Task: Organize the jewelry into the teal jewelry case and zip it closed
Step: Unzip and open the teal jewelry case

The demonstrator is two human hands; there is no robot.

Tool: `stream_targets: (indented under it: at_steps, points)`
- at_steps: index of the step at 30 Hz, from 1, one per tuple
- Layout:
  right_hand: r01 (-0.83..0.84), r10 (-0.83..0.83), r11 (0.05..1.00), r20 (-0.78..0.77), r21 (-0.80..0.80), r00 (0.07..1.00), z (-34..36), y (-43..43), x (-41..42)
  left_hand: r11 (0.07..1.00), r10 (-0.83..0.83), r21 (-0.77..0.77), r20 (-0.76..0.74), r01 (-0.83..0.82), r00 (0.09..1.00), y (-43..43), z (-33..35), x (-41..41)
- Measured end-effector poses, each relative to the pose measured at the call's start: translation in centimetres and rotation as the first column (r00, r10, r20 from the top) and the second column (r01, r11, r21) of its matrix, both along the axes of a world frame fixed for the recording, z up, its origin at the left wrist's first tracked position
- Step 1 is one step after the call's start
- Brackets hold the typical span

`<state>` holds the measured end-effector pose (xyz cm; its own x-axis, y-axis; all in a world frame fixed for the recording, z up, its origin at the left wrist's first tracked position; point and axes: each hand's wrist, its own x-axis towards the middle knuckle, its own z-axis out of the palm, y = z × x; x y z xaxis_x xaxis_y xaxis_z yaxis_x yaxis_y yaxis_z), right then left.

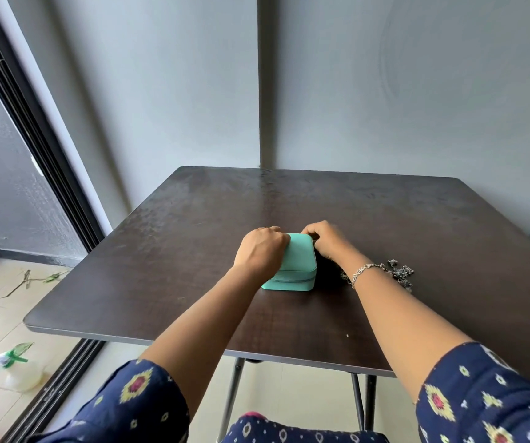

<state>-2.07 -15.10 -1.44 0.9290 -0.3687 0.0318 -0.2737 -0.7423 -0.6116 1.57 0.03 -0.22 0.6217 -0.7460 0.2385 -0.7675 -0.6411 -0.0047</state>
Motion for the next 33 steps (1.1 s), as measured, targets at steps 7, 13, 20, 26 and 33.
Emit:
stream_targets:
  at_steps: [7,13,20,26,33]
  points:
    - [0.078,-0.074,0.987,0.036,-0.14,0.997,-0.3,0.3,-0.4,0.992,-0.04,0.117,-0.075,0.049,0.996,-0.3,1.6,0.3]
    - [0.168,-0.151,0.947,0.08,-0.274,0.985,0.0,0.8,-2.3,0.996,-0.034,0.084,-0.084,0.041,0.996,-0.3,1.5,0.1]
    - [0.135,-0.118,0.899,0.067,-0.417,0.991,-0.5,0.8,-4.4,0.997,-0.024,0.071,-0.076,0.029,0.997,-0.2,1.5,-0.2]
    - [0.087,-0.069,0.871,0.053,-0.484,0.996,-0.9,1.4,-6.4,0.997,-0.017,0.075,-0.095,0.024,0.995,-0.2,1.7,-0.3]
    - [0.059,-0.025,0.881,0.079,-0.47,0.997,-1.5,2.7,-8.6,0.998,-0.013,0.062,-0.089,0.018,0.996,-0.3,1.6,-0.1]
